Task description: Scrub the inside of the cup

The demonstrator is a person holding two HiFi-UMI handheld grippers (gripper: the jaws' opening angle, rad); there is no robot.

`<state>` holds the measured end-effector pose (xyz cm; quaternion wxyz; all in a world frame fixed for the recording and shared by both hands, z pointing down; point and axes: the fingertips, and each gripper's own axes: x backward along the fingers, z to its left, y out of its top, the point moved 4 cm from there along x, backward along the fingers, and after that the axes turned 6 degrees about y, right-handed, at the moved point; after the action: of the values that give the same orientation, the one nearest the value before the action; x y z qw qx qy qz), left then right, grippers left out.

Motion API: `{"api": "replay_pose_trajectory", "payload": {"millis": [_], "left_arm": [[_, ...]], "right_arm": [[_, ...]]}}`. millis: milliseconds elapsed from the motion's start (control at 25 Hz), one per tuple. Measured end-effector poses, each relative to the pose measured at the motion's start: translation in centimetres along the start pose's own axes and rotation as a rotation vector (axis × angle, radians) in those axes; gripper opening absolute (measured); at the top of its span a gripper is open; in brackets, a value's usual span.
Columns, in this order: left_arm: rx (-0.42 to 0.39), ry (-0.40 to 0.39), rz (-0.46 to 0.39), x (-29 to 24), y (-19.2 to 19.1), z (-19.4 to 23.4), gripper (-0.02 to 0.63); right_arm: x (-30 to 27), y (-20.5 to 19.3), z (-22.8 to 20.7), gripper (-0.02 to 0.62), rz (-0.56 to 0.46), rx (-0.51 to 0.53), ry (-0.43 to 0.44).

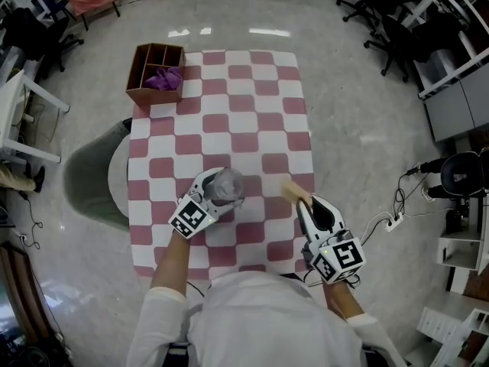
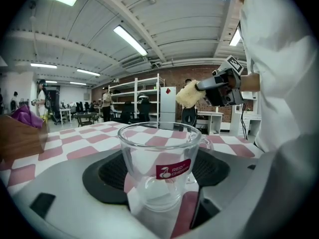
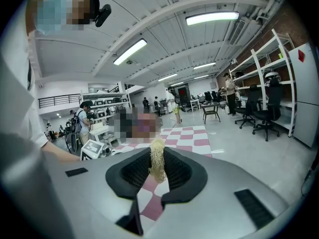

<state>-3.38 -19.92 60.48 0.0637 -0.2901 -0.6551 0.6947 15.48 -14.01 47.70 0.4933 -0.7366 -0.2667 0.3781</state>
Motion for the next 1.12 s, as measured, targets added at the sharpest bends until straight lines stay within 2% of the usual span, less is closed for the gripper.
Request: {"api": "replay_pose_trajectory", "payload": {"millis": [120, 240, 520, 840, 1120], "left_arm": [[-0.014, 0.001, -0.005, 0.0, 0.2, -0.3, 0.374], [0.011, 0.015, -0.051, 0.0, 0.8, -0.5, 0.374], [-0.009, 0.037, -0.121, 1.2, 4.1, -0.6, 0.374], [-0.081, 0.085, -0.115, 3.4, 7.7, -1.5, 0.374], [-0.099, 0.157, -0.11, 5.4, 9.8, -3.0, 0.374]], "right_arm": [[0.1, 0.2, -0.1, 0.087, 0.0, 0.005, -0.003], [0.1, 0.4, 0.1, 0.087, -0.009, 0.015, 0.006], [-0.4, 2.0, 1.0, 0.087, -0.04, 0.05, 0.038], [-0.4, 3.8, 3.1, 0.087, -0.082, 0.079, 0.111], [0.2, 6.3, 5.3, 0.087, -0.14, 0.116, 0.177]]}}
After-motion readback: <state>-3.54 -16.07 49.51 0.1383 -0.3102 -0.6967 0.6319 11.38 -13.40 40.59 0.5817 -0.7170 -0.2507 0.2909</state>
